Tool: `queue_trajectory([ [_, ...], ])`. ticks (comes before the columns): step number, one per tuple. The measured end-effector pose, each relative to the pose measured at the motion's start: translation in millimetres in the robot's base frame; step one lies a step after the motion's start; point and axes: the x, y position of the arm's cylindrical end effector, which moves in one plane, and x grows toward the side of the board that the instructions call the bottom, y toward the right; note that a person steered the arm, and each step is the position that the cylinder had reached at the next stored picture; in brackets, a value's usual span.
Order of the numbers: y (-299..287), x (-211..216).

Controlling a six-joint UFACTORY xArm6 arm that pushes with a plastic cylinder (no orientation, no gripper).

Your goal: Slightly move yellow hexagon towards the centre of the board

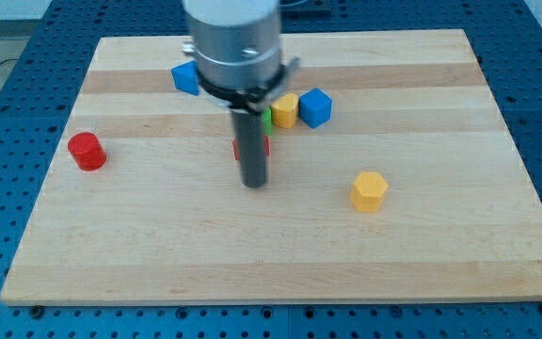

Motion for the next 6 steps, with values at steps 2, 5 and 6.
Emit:
queue_trajectory([
  [2, 108.4, -51.3],
  [5, 201.2, 24.5],
  [6, 114.8, 27.9],
])
